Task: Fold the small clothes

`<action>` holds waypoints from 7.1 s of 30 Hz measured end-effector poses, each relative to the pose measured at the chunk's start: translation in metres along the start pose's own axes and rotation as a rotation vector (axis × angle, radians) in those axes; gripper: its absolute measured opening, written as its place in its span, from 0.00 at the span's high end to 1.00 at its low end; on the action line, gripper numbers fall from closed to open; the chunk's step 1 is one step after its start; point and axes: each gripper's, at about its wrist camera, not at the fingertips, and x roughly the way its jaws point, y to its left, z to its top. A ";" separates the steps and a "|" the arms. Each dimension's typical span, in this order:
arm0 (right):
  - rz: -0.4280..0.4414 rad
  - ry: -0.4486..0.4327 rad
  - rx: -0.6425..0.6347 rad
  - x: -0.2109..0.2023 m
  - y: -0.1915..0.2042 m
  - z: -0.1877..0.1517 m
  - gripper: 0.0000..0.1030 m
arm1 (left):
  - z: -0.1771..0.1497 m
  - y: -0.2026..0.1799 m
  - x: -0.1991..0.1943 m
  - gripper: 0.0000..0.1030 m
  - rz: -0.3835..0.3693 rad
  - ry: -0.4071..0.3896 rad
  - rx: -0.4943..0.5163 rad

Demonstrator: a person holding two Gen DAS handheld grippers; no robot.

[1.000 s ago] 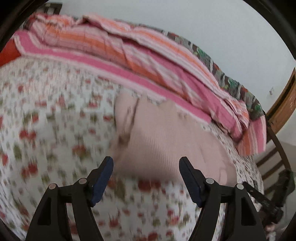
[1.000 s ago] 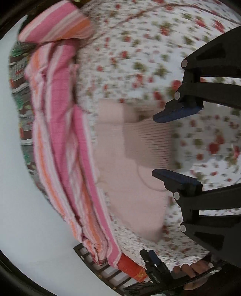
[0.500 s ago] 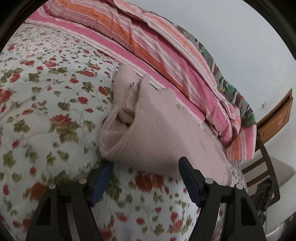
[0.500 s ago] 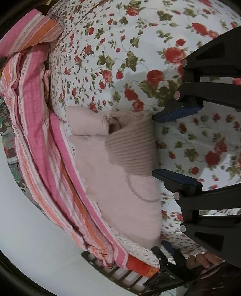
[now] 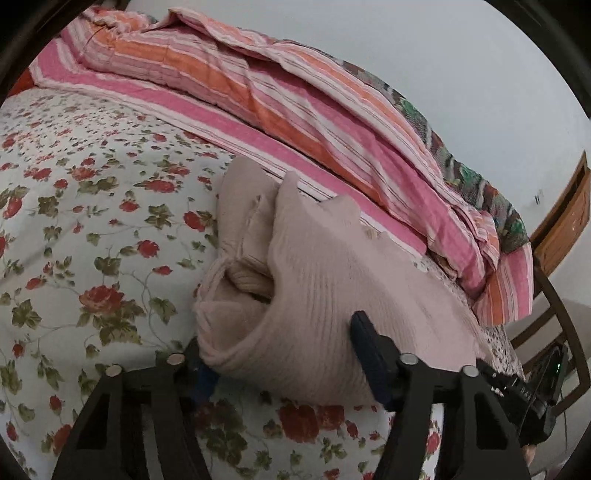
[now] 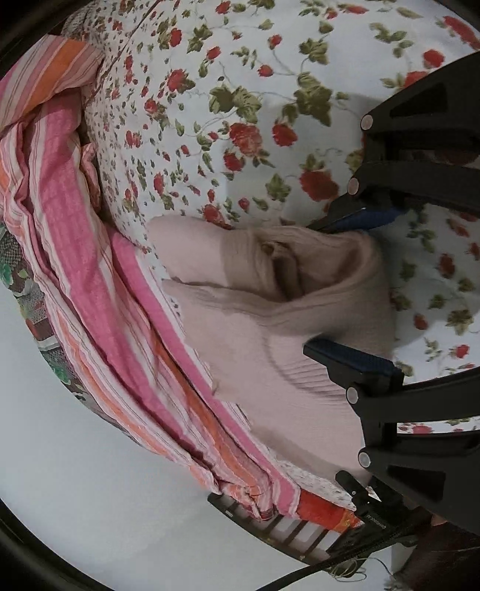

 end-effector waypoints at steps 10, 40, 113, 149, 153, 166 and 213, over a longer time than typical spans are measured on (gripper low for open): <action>0.020 -0.020 -0.041 -0.007 0.004 -0.007 0.89 | 0.003 -0.001 -0.014 0.90 0.019 -0.012 -0.003; -0.205 -0.116 -0.332 -0.073 0.108 -0.024 0.65 | 0.020 0.005 -0.059 0.30 0.061 -0.055 0.003; -0.106 -0.084 -0.283 -0.070 0.070 0.003 0.69 | -0.026 0.024 -0.047 0.26 -0.016 0.093 0.008; -0.136 -0.203 0.015 -0.107 -0.058 0.019 0.69 | 0.025 -0.102 -0.032 0.81 0.143 -0.084 0.085; -0.137 -0.234 0.070 -0.123 -0.083 0.021 0.69 | 0.021 -0.168 -0.031 0.82 0.155 -0.108 0.188; -0.126 -0.260 0.136 -0.150 -0.123 0.018 0.69 | -0.121 -0.306 0.051 0.74 0.128 0.106 0.611; 0.001 -0.111 -0.051 -0.061 -0.008 0.032 0.78 | -0.004 -0.137 0.024 0.28 0.154 -0.010 0.512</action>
